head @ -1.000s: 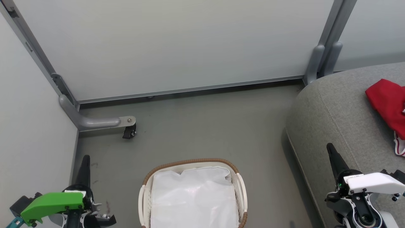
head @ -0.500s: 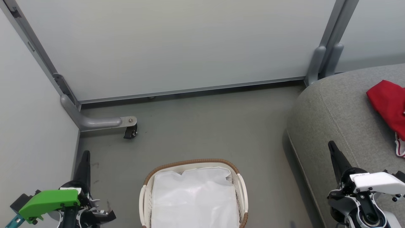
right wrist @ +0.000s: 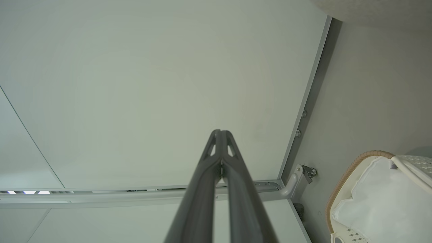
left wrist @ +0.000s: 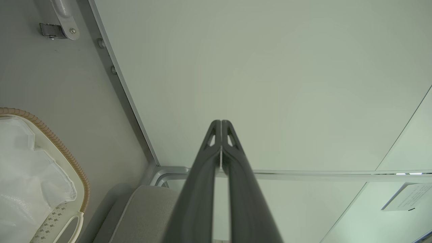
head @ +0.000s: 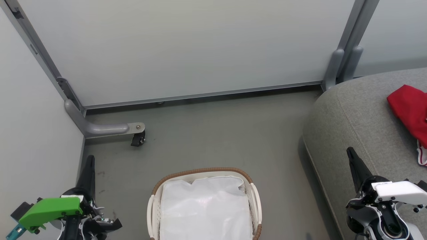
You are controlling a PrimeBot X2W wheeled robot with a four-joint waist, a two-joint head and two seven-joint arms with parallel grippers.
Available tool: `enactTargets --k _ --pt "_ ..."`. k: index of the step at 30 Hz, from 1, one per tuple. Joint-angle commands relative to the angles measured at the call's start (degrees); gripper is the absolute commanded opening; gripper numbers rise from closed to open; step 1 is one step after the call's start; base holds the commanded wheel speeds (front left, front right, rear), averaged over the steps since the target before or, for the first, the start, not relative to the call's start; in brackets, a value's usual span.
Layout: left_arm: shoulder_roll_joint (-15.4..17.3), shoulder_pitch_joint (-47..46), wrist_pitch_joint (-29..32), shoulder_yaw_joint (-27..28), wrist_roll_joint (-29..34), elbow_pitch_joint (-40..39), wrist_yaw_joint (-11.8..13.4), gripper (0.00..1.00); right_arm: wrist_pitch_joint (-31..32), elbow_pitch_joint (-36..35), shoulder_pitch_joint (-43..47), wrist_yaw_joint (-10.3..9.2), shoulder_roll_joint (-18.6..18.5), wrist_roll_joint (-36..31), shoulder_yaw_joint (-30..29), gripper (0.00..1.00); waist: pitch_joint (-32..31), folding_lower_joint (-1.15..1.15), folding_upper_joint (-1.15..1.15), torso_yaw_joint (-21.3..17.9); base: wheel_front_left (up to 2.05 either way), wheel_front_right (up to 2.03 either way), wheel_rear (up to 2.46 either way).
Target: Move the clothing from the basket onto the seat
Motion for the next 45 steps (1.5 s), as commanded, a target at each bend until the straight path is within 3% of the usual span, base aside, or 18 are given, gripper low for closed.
enactTargets --k 1,45 --pt "0.4 -0.5 0.2 0.2 -0.2 -0.1 -0.3 0.00 0.1 -0.2 0.6 -0.02 -0.3 0.2 -0.1 0.00 0.0 0.00 0.00 0.0 0.00 0.00 0.00" --pt "0.4 -0.5 0.2 0.1 -0.2 -0.1 -0.3 0.00 0.1 -0.2 0.6 -0.02 -0.3 0.2 -0.1 0.00 0.0 0.00 0.00 0.0 0.00 0.00 0.00"
